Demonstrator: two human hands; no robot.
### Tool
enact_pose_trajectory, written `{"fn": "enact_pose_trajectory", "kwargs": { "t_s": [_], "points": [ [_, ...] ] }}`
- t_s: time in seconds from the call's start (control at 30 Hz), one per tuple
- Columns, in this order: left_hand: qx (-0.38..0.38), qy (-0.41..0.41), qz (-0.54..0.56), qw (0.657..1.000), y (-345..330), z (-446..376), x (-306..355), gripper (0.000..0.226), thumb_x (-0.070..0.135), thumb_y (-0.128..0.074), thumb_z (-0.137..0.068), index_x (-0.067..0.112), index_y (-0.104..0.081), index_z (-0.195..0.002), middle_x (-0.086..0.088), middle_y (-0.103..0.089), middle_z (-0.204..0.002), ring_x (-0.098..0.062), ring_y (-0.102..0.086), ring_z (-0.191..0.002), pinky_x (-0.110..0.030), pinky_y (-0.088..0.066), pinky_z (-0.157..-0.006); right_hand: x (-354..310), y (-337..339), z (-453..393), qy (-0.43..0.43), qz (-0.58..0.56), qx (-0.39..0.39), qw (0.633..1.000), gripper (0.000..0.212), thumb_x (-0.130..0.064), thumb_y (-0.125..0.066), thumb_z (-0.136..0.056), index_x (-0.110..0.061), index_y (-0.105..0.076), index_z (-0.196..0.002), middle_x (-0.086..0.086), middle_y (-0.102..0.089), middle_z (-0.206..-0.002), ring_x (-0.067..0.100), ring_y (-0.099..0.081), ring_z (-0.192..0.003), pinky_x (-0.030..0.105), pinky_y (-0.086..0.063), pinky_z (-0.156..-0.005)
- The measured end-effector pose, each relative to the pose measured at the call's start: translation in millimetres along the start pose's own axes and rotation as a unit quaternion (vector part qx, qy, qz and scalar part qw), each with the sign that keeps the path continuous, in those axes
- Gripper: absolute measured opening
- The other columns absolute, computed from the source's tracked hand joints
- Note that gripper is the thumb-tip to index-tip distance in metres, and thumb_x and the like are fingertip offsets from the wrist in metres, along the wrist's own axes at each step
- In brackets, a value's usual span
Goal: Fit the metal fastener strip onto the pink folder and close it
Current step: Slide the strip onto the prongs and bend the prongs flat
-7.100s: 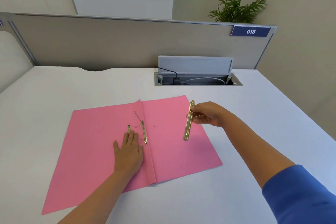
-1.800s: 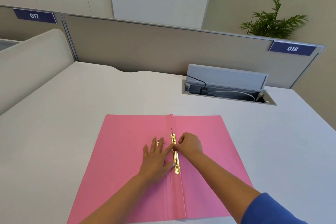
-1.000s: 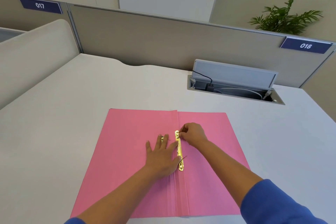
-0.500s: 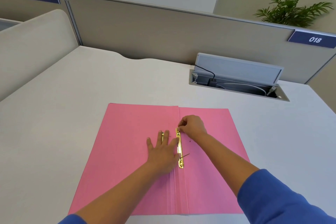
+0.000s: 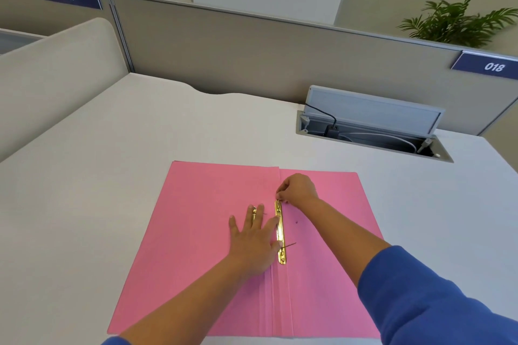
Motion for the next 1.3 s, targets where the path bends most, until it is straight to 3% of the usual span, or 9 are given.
{"fn": "enact_pose_trajectory", "kwargs": {
  "t_s": [0.2,0.27,0.33,0.47,0.6,0.7,0.87,1.03,1.3],
  "points": [
    [-0.005,0.0,0.005,1.0,-0.5,0.3,-1.9,0.055,0.048,-0.032,-0.091,0.034,-0.018,-0.142,-0.002,0.005,-0.16,-0.024,0.012,-0.146,-0.064,0.006,-0.112,30.1,-7.6,14.9,-0.124,-0.21,0.022,0.97,0.005,-0.004,-0.073,-0.076,0.001,-0.073,-0.078,0.008,-0.066,-0.063,0.022,-0.061,-0.06,0.046,-0.06,-0.081],
    [-0.005,0.002,0.009,1.0,-0.1,0.6,-2.2,0.055,0.048,-0.033,-0.091,0.035,-0.018,-0.142,-0.003,0.005,-0.16,-0.024,0.012,-0.146,-0.063,0.006,-0.112,28.9,-8.4,21.2,-0.121,-0.21,0.035,0.97,0.01,-0.005,-0.069,-0.077,-0.01,-0.066,-0.069,0.009,-0.068,-0.071,0.025,-0.065,-0.066,0.048,-0.059,-0.08],
    [-0.003,0.003,0.008,1.0,0.3,0.4,-2.5,0.055,0.049,-0.033,-0.091,0.035,-0.018,-0.142,-0.003,0.004,-0.16,-0.024,0.011,-0.146,-0.063,0.005,-0.112,22.2,-9.2,26.5,-0.099,-0.18,0.04,0.978,0.013,-0.01,-0.066,-0.078,-0.011,-0.063,-0.091,0.011,-0.07,-0.098,0.029,-0.069,-0.088,0.045,-0.058,-0.085],
    [-0.001,0.005,0.006,1.0,0.8,-1.7,-4.0,0.055,0.05,-0.034,-0.09,0.038,-0.016,-0.141,-0.003,0.005,-0.16,-0.024,0.011,-0.147,-0.063,0.005,-0.112,11.8,-14.8,39.3,-0.08,-0.187,-0.017,0.979,0.059,-0.026,-0.065,-0.083,-0.007,-0.042,-0.133,0.015,-0.055,-0.126,0.033,-0.062,-0.11,0.041,-0.054,-0.091],
    [-0.004,0.008,0.005,1.0,-2.0,-4.5,-6.2,0.055,0.051,-0.033,-0.09,0.036,-0.019,-0.14,-0.002,0.005,-0.16,-0.024,0.011,-0.147,-0.064,0.004,-0.111,4.9,-17.0,66.2,-0.073,-0.159,-0.098,0.98,0.028,-0.019,-0.061,-0.086,0.0,-0.058,-0.106,0.017,-0.055,-0.097,0.024,-0.053,-0.079,0.033,-0.044,-0.064],
    [-0.004,0.006,0.008,1.0,-2.1,-5.2,-4.7,0.056,0.052,-0.033,-0.089,0.034,-0.019,-0.141,-0.002,0.004,-0.16,-0.023,0.011,-0.147,-0.064,0.004,-0.111,11.9,-19.0,89.0,-0.093,-0.128,-0.144,0.977,0.012,-0.016,-0.059,-0.085,-0.008,-0.055,-0.078,0.015,-0.053,-0.084,0.023,-0.049,-0.071,0.03,-0.042,-0.063],
    [-0.01,0.001,0.027,1.0,2.6,-3.3,-1.7,0.054,0.053,-0.031,-0.091,0.035,-0.021,-0.141,-0.002,0.005,-0.16,-0.023,0.013,-0.146,-0.064,0.006,-0.111,18.4,-21.6,117.6,-0.089,-0.116,-0.148,0.978,0.011,-0.012,-0.061,-0.081,-0.002,-0.064,-0.08,0.017,-0.061,-0.076,0.019,-0.052,-0.055,0.025,-0.045,-0.058],
    [-0.025,0.006,0.029,0.999,2.8,0.1,-2.7,0.055,0.051,-0.035,-0.091,0.036,-0.019,-0.142,-0.002,0.008,-0.16,-0.023,0.015,-0.146,-0.063,0.008,-0.112,27.9,-18.6,122.9,-0.068,-0.068,-0.069,0.993,0.018,-0.008,-0.06,-0.082,0.001,-0.074,-0.087,0.012,-0.069,-0.072,0.017,-0.057,-0.06,0.033,-0.055,-0.083],
    [-0.015,0.01,0.032,0.999,3.1,0.0,-2.7,0.056,0.048,-0.037,-0.09,0.036,-0.02,-0.142,-0.001,0.007,-0.16,-0.022,0.014,-0.146,-0.063,0.008,-0.111,32.3,-14.6,129.8,-0.021,0.025,0.0,0.999,0.021,-0.013,-0.057,-0.084,-0.012,-0.075,-0.096,0.007,-0.074,-0.101,0.019,-0.059,-0.082,0.022,-0.041,-0.069]
  ]
}}
Point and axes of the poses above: each hand's wrist, its own z-axis away from the middle knuckle, its own y-axis out of the back of the hand, x = y × z, the point moved 9 cm from there along -z, towards the middle knuckle
